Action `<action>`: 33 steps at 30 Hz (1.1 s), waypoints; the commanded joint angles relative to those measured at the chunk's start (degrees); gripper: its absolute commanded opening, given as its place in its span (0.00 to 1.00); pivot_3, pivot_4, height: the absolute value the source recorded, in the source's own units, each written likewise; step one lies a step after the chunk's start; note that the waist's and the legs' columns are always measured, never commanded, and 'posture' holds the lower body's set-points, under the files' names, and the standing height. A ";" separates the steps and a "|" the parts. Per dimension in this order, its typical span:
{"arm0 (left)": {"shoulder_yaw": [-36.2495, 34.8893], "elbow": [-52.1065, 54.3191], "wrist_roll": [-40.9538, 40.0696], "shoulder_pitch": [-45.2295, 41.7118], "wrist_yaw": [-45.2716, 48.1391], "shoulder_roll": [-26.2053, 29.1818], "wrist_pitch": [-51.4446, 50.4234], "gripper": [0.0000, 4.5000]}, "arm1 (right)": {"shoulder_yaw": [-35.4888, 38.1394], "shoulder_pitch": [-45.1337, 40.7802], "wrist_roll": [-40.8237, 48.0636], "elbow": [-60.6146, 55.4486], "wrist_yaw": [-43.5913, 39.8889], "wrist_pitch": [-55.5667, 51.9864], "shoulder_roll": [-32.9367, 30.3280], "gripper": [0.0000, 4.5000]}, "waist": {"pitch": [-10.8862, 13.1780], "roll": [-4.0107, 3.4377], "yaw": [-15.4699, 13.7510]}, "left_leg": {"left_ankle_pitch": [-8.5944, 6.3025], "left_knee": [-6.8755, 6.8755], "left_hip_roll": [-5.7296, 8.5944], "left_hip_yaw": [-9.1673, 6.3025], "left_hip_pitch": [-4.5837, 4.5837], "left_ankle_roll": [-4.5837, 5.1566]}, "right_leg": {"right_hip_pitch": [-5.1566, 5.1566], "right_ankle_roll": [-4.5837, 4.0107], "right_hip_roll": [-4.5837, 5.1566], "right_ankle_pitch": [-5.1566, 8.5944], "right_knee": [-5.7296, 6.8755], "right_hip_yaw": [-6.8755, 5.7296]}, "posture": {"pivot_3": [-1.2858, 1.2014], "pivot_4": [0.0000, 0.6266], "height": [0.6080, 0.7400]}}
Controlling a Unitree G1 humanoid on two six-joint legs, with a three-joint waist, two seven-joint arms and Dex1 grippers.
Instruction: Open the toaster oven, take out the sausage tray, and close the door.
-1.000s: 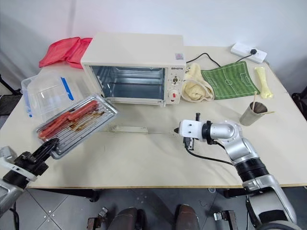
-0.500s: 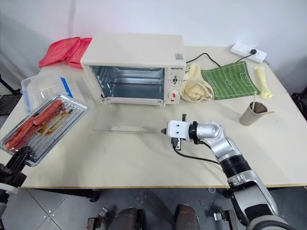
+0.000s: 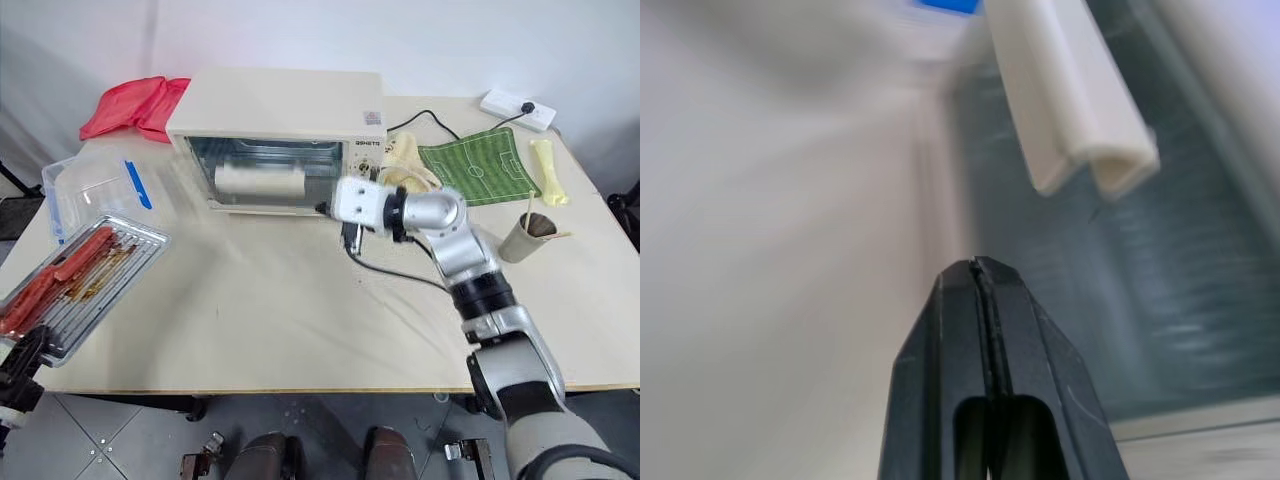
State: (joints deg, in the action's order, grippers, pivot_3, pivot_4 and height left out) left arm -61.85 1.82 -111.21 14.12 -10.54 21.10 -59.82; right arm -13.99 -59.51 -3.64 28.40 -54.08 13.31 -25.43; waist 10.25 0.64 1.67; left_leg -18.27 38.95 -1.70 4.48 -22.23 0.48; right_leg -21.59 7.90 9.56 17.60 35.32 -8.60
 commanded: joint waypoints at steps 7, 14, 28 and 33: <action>9.35 2.21 -1.79 0.32 1.38 4.36 -2.94 0.00 | 3.79 -8.84 -1.55 10.46 10.53 8.10 1.93 0.00 | 0.01 -0.01 0.10 | -0.05 -0.03 -0.06 0.02 0.00 -0.05 | -0.03 -0.01 -0.07 0.00 0.00 0.06 | 0.52 0.24 1.00; 18.81 -0.30 -1.79 -4.73 2.19 11.12 -6.12 0.00 | 3.41 0.69 7.72 -7.08 -5.49 -7.98 -3.06 0.00 | 0.04 -0.07 -0.40 | -0.06 -0.05 -0.05 0.02 -0.02 -0.03 | -0.06 -0.01 -0.08 0.00 0.00 0.17 | 0.52 0.24 1.00; 42.60 -13.61 4.90 -28.49 10.25 22.64 -14.95 0.00 | 3.15 17.78 9.46 -24.46 -14.98 -26.44 -15.88 0.00 | 0.12 -0.19 -0.33 | -0.08 -0.29 0.13 0.44 0.07 -0.02 | -0.21 0.00 -0.29 0.00 -0.18 0.63 | 0.52 0.24 1.00; 49.00 -19.94 14.62 -38.05 17.51 21.18 -18.88 0.00 | 4.74 22.32 9.92 -26.72 -14.29 -28.16 -18.28 0.28 | 0.12 -0.18 -0.26 | -0.07 -0.37 0.16 0.82 0.03 -0.01 | -0.50 0.04 -0.35 -0.02 -0.21 0.95 | 0.52 0.24 1.00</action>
State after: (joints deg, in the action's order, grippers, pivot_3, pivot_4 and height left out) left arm -13.87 -17.39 -98.80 -22.10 3.28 42.51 -77.17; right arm -11.67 -37.79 5.65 4.15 -68.43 -14.23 -42.10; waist 10.38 0.45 1.42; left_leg -18.34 38.52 -1.54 5.33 -22.21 0.47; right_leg -22.14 7.95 9.21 17.58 35.13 -7.62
